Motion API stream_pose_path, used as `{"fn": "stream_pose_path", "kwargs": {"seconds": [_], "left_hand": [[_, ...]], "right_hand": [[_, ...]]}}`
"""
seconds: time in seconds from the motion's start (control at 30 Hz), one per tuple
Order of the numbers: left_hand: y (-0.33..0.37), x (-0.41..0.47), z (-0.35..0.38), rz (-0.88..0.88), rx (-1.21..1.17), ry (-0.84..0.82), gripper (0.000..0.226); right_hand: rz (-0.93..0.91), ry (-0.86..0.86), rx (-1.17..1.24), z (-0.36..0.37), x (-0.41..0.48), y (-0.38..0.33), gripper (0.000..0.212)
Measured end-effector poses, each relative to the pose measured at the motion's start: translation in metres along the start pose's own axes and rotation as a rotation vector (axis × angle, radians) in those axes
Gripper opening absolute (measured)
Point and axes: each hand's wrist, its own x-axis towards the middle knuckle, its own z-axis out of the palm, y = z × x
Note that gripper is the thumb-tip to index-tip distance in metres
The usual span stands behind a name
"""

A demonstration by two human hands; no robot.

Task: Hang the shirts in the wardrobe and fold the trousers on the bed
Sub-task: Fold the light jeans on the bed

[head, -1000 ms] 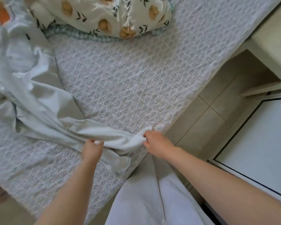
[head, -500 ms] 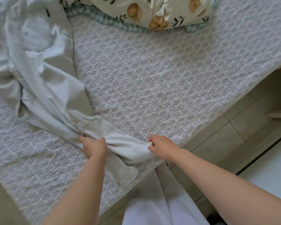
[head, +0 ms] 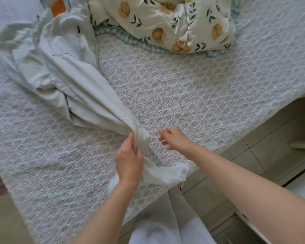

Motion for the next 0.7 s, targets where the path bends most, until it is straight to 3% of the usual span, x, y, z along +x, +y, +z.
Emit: {"fn": "stream_pose_path", "kwargs": {"seconds": [0.1,0.23,0.37,0.43,0.5,0.57,0.7], "left_hand": [[0.018,-0.012,0.004,0.191,0.011,-0.075,0.058],[0.028,-0.032,0.003,0.406,-0.016,-0.240,0.066],[0.029,-0.049,-0.001,0.514,0.003,-0.387,0.060],[0.038,-0.056,-0.009,0.310,-0.123,-0.544,0.048],[0.047,-0.057,-0.023,-0.087,-0.455,-0.725,0.031],[0.043,-0.050,-0.033,-0.367,-0.614,-0.641,0.015],[0.024,-0.018,-0.044,-0.691,-0.690,-0.273,0.032]], "right_hand": [[0.044,0.005,0.174,-0.007,0.000,-0.025,0.050],[-0.001,0.033,0.125,-0.015,-0.005,-0.044,0.068],[-0.035,0.071,-0.110,-0.013,-0.014,-0.041,0.043],[-0.036,0.072,-0.242,-0.008,-0.018,-0.032,0.037],[-0.064,0.084,-0.181,-0.008,-0.028,-0.031,0.027],[-0.107,0.070,-0.033,-0.016,-0.039,-0.037,0.024],[-0.162,0.026,0.034,-0.033,-0.060,-0.040,0.029]]}}
